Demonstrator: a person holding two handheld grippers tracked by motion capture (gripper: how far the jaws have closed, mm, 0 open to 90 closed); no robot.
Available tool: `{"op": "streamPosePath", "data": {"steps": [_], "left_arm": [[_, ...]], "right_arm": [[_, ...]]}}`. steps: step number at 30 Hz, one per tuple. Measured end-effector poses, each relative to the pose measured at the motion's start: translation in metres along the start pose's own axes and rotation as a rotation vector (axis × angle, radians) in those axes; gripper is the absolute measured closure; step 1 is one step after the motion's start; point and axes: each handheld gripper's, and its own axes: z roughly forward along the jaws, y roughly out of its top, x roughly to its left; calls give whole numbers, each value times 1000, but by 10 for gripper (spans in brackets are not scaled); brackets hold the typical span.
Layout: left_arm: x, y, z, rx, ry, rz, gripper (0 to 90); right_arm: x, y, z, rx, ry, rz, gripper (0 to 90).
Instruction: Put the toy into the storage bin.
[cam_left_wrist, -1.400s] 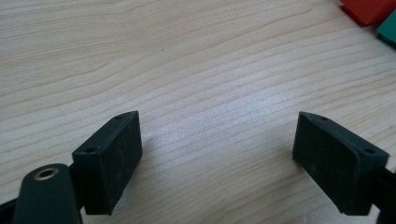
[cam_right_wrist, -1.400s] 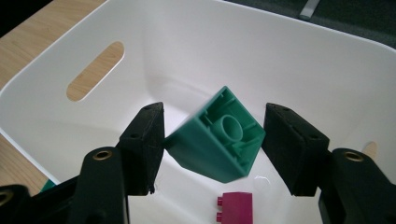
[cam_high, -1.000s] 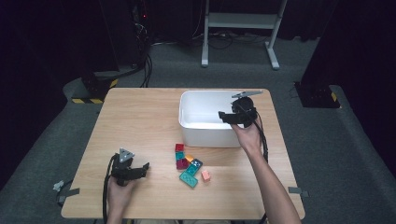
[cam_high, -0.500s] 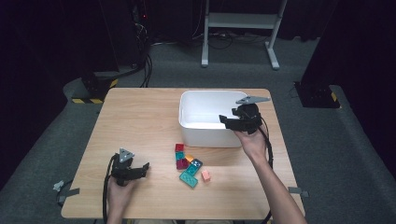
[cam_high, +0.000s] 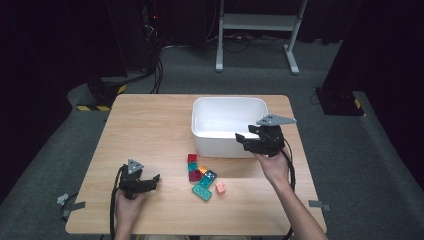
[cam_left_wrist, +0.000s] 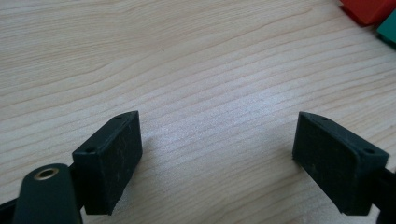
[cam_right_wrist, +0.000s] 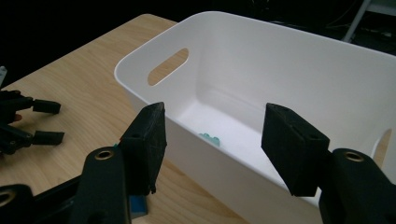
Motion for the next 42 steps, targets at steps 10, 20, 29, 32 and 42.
{"op": "streamPosePath", "data": {"steps": [10, 20, 29, 32, 42], "left_arm": [[0, 0, 0, 0, 0, 0, 158], [0, 0, 0, 0, 0, 0, 158], [0, 0, 0, 0, 0, 0, 158], [0, 0, 0, 0, 1, 1, 158], [0, 0, 0, 0, 1, 0, 158]], "right_arm": [[22, -37, -7, -4, 11, -52, 402], [46, -82, 6, 37, 34, -80, 403], [58, -118, 23, 80, 81, -36, 402], [60, -123, 26, 84, 85, -35, 403], [75, -138, 40, 123, 86, -75, 402]]}}
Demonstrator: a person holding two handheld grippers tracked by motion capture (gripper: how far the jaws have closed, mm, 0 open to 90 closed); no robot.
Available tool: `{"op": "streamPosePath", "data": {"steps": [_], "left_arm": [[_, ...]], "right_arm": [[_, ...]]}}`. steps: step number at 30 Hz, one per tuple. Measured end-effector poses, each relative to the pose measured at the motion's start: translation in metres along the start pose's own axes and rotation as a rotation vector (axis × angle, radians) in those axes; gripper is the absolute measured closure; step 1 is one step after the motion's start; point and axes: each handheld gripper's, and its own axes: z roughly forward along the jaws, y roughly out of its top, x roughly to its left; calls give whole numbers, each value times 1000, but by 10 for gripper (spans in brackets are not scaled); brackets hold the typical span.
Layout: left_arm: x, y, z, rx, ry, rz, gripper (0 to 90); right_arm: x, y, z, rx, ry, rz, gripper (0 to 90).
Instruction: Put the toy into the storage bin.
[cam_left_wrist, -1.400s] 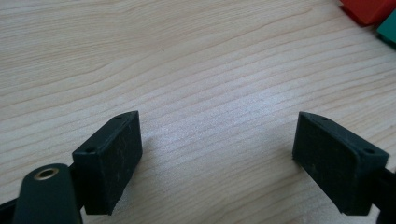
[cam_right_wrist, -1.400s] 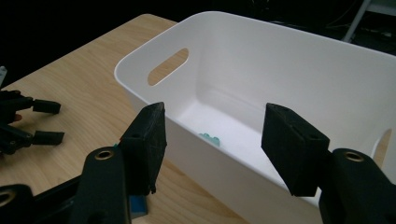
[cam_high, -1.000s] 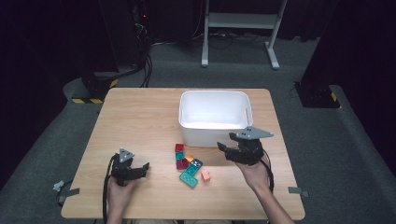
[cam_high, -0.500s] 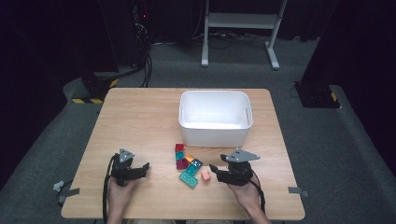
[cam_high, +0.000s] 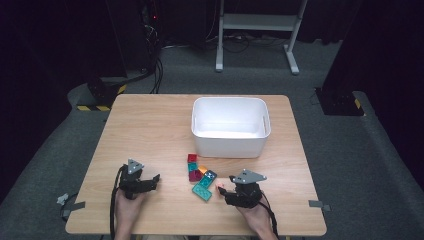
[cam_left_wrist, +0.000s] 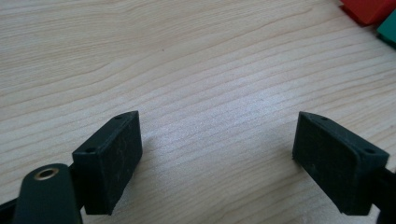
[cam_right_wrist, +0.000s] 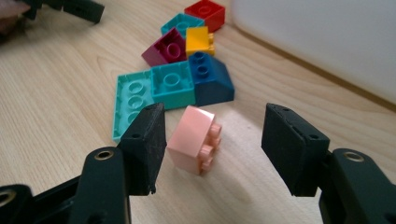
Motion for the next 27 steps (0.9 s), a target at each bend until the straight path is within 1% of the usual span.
{"op": "streamPosePath", "data": {"steps": [1, 10, 15, 19, 24, 26, 27], "left_arm": [[0, 0, 0, 0, 0, 0, 158], [0, 0, 0, 0, 0, 0, 158], [0, 0, 0, 0, 0, 0, 158], [0, 0, 0, 0, 0, 0, 158], [0, 0, 0, 0, 0, 0, 158], [0, 0, 0, 0, 0, 0, 158], [0, 0, 0, 0, 0, 0, 158]], "right_arm": [[3, -2, 3, 8, 0, -6, 402], [8, -3, 12, 24, 4, -12, 405], [9, -2, 18, 43, -11, -28, 417], [7, -3, 26, 60, -15, -26, 450], [6, -4, 30, 79, -15, -22, 481], [6, -5, 32, 86, -18, -19, 503], [5, -4, 32, 88, -22, -27, 529]]}}
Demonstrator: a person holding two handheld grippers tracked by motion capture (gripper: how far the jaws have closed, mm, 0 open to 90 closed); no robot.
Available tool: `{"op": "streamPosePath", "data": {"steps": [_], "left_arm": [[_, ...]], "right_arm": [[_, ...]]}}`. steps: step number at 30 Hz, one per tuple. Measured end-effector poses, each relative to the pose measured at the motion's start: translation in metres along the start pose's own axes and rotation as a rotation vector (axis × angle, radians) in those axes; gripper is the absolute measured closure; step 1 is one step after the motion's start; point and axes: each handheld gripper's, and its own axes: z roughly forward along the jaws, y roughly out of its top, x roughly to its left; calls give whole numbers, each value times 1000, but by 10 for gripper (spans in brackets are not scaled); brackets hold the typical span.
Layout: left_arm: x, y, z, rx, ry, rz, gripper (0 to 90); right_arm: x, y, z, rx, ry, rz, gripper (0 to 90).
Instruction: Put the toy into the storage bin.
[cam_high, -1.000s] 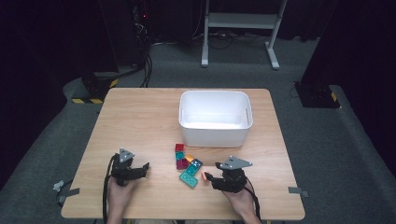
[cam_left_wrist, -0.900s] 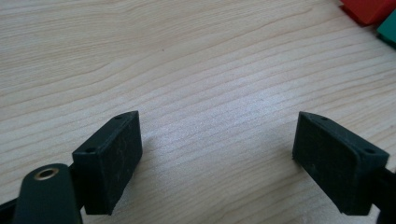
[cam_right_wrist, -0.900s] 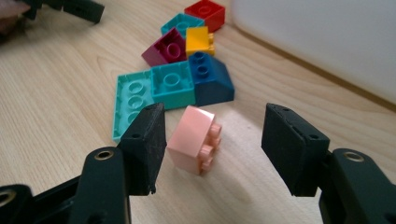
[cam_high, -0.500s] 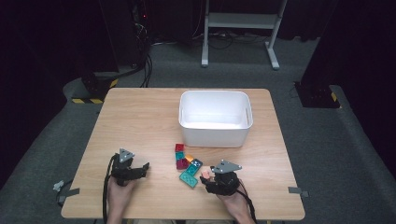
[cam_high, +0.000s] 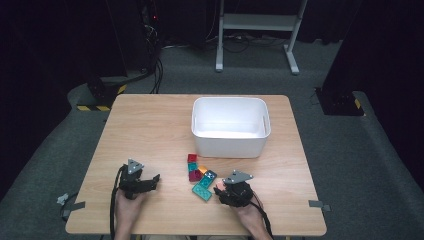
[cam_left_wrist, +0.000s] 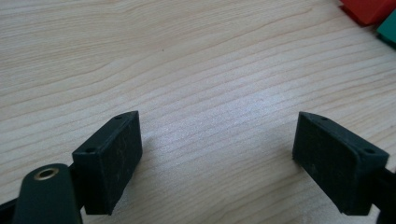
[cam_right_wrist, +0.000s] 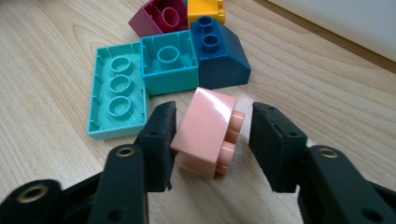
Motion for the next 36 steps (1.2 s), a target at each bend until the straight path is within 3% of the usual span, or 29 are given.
{"op": "streamPosePath", "data": {"steps": [10, 25, 36], "left_arm": [[0, 0, 0, 0, 0, 0, 158], [0, 0, 0, 0, 0, 0, 158], [0, 0, 0, 0, 0, 1, 158]], "right_arm": [[0, -1, 2, 15, -12, -14, 651], [-4, 0, -3, 15, -8, -26, 662], [-15, 4, -18, -2, 10, -21, 663]]}}
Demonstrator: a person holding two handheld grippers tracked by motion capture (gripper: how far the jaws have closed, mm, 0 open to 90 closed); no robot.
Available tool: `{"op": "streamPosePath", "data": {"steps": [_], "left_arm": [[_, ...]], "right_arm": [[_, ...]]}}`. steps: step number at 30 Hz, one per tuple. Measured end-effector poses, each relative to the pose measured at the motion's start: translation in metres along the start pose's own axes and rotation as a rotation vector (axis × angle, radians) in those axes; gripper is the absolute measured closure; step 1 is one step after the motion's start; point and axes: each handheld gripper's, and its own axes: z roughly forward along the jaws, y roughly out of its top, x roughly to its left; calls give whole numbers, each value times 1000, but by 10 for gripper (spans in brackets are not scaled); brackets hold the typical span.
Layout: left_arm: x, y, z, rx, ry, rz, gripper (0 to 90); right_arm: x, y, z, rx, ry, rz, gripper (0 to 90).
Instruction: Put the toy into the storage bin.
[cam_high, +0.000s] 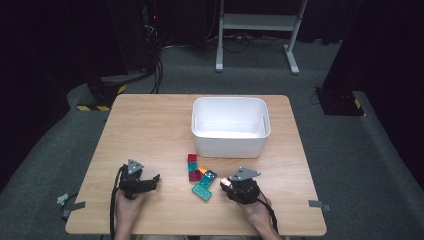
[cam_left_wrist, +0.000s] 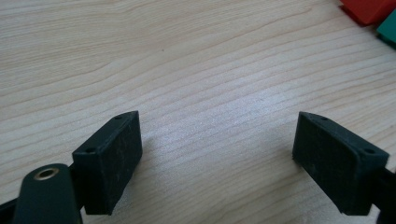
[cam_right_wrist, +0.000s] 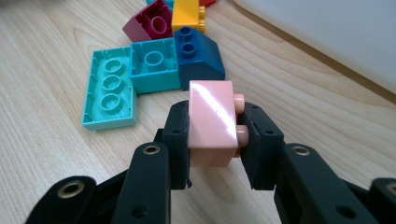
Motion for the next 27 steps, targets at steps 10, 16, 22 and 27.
{"op": "streamPosePath", "data": {"steps": [10, 16, 22, 27], "left_arm": [[0, 0, 0, 0, 0, 0, 158], [0, 0, 0, 0, 0, 0, 158], [0, 0, 0, 0, 0, 0, 158], [0, 0, 0, 0, 0, 0, 158]], "right_arm": [[-7, 3, -9, -16, -8, 2, 663], [-8, 8, -12, -21, -5, 2, 663], [-11, 14, -16, -47, 7, 16, 663], [-13, 20, -20, -60, 11, 10, 662]]}}
